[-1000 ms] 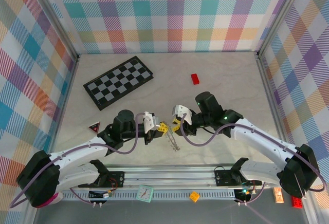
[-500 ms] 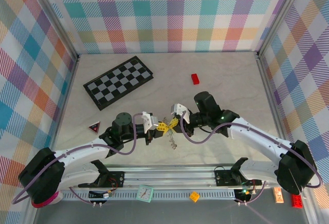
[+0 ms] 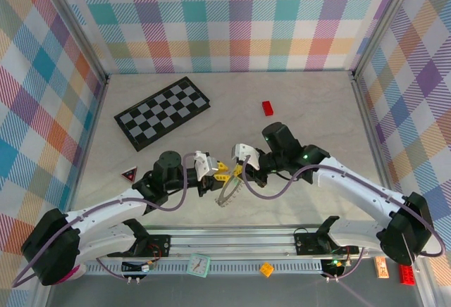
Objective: Put the keys on the keyring
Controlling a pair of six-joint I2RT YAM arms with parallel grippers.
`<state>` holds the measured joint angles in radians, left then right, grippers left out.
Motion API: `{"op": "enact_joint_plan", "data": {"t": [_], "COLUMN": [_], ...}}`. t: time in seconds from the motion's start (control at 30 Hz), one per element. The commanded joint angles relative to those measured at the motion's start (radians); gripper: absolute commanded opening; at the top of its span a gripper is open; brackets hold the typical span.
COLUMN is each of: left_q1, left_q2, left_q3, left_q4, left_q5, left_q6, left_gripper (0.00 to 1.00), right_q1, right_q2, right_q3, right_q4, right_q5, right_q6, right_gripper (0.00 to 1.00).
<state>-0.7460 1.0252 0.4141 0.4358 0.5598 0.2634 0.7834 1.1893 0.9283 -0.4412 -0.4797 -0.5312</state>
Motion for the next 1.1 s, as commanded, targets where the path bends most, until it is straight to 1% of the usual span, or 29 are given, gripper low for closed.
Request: {"op": "enact_joint_plan", "data": {"t": [0.0, 0.1, 0.23, 0.47, 0.63, 0.7, 0.8, 0.87, 0.93, 1.0, 1.07], "left_q1": [-0.005, -0.005, -0.005, -0.005, -0.005, -0.005, -0.006, -0.005, -0.005, -0.005, -0.005], "left_q2": [-0.007, -0.001, 0.011, 0.039, 0.049, 0.05, 0.048, 0.043, 0.036, 0.026, 0.023], "left_q3": [0.044, 0.057, 0.07, 0.086, 0.089, 0.088, 0.088, 0.084, 0.071, 0.052, 0.029], "left_q4": [-0.1, -0.1, -0.107, -0.112, -0.12, -0.12, -0.119, -0.113, -0.091, -0.051, 0.004], "left_q5": [0.006, 0.016, 0.027, 0.046, 0.053, 0.059, 0.061, 0.065, 0.068, 0.07, 0.073], "left_q6": [0.046, 0.051, 0.063, 0.077, 0.088, 0.09, 0.095, 0.098, 0.094, 0.082, 0.059], "left_gripper": [0.28, 0.27, 0.24, 0.18, 0.15, 0.11, 0.01, 0.0, 0.0, 0.0, 0.0], "right_q1": [0.032, 0.059, 0.075, 0.093, 0.093, 0.093, 0.093, 0.093, 0.081, 0.036, -0.013], "right_q2": [0.021, 0.045, 0.07, 0.077, 0.073, 0.075, 0.074, 0.06, 0.034, -0.002, -0.029], "right_q3": [0.07, 0.105, 0.131, 0.142, 0.133, 0.129, 0.12, 0.105, 0.071, 0.017, -0.026], "right_q4": [-0.111, -0.155, -0.181, -0.15, -0.12, -0.111, -0.103, -0.084, -0.042, 0.024, 0.074], "right_q5": [0.084, 0.137, 0.156, 0.112, 0.08, 0.065, 0.057, 0.052, 0.04, -0.017, -0.088], "right_q6": [-0.093, -0.117, -0.133, -0.124, -0.109, -0.104, -0.098, -0.087, -0.066, -0.027, 0.018], "right_gripper": [0.0, 0.0, 0.0, 0.0, 0.0, 0.0, 0.0, 0.0, 0.09, 0.22, 0.29]}}
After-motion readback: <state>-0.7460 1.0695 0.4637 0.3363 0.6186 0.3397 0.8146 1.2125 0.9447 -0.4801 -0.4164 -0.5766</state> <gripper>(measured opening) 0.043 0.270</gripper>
